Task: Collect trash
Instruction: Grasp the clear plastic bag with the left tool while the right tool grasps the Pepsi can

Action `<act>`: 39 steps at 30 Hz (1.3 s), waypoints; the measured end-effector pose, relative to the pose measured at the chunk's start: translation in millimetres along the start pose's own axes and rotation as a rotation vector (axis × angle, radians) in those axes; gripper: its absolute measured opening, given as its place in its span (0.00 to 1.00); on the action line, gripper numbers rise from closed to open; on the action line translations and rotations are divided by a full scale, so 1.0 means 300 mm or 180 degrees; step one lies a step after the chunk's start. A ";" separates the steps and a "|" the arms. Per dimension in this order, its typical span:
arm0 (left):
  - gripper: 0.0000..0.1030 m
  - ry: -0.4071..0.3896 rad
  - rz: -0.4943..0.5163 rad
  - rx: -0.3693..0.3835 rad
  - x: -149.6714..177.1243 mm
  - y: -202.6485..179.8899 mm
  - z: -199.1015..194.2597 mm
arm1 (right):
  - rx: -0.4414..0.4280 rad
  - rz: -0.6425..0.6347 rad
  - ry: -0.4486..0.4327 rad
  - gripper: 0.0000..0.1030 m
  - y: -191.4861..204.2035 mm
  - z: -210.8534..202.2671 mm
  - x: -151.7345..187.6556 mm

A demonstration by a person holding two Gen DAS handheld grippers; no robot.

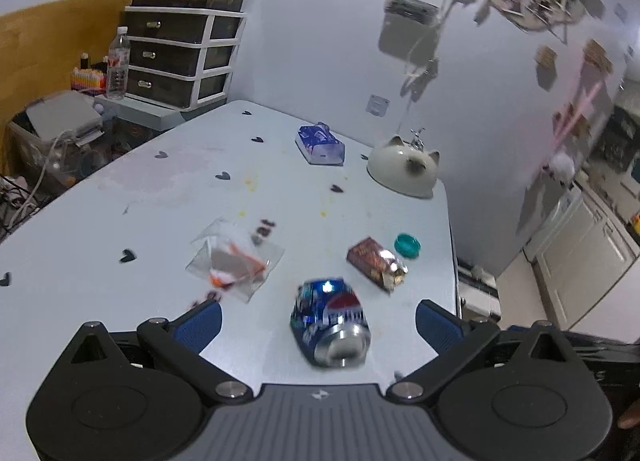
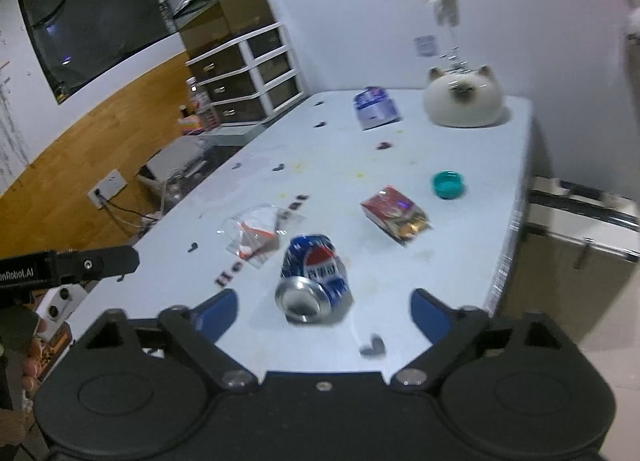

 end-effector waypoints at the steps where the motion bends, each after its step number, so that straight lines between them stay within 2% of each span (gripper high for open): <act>1: 0.95 -0.0004 -0.0025 -0.0004 -0.012 0.006 0.032 | -0.0030 0.0005 0.0030 0.83 -0.013 0.040 -0.015; 7: 0.90 0.0032 -0.0335 0.0007 -0.060 0.062 0.201 | -0.0310 0.0041 0.0242 0.75 -0.072 0.276 -0.069; 12: 0.86 0.0045 -0.0772 0.0046 -0.070 0.144 0.330 | -0.0508 0.0092 0.0437 0.71 -0.124 0.429 -0.072; 16: 0.84 0.0024 -0.1218 0.0103 -0.061 0.221 0.434 | -0.0659 0.0156 0.0598 0.63 -0.161 0.529 -0.047; 20: 0.83 0.0010 -0.1605 0.0059 -0.030 0.301 0.542 | -0.0759 0.0169 0.0683 0.62 -0.176 0.580 -0.013; 25: 0.83 -0.0057 -0.1896 0.0075 0.020 0.356 0.639 | -0.0875 0.0157 0.0748 0.62 -0.182 0.616 0.013; 31: 0.83 -0.0192 -0.1931 0.0147 0.038 0.374 0.715 | -0.0961 0.0180 0.0723 0.62 -0.198 0.636 0.030; 33: 0.83 -0.0305 -0.1974 0.0170 0.039 0.382 0.727 | -0.0976 0.0198 0.0707 0.62 -0.198 0.639 0.030; 35: 0.78 -0.0358 -0.2090 0.0178 0.038 0.391 0.735 | -0.1013 0.0213 0.0704 0.61 -0.194 0.638 0.034; 37: 0.56 -0.0289 -0.2082 0.0136 0.032 0.392 0.746 | -0.1051 0.0222 0.0708 0.61 -0.187 0.636 0.043; 38: 0.50 -0.0234 -0.2040 0.0086 0.028 0.389 0.749 | -0.1064 0.0227 0.0711 0.60 -0.184 0.636 0.046; 39: 0.37 -0.0178 -0.2005 0.0045 0.027 0.386 0.749 | -0.1070 0.0234 0.0713 0.60 -0.181 0.637 0.050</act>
Point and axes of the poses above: each gripper's, at about its wrist camera, not at the fingertips, and z roughly the way its jaws point, y to its left, x to its underside, the point moved 1 cm from there along z, roughly the way its jaws point, and after that the axes turned 5 degrees about -y, right-handed, at the moved point
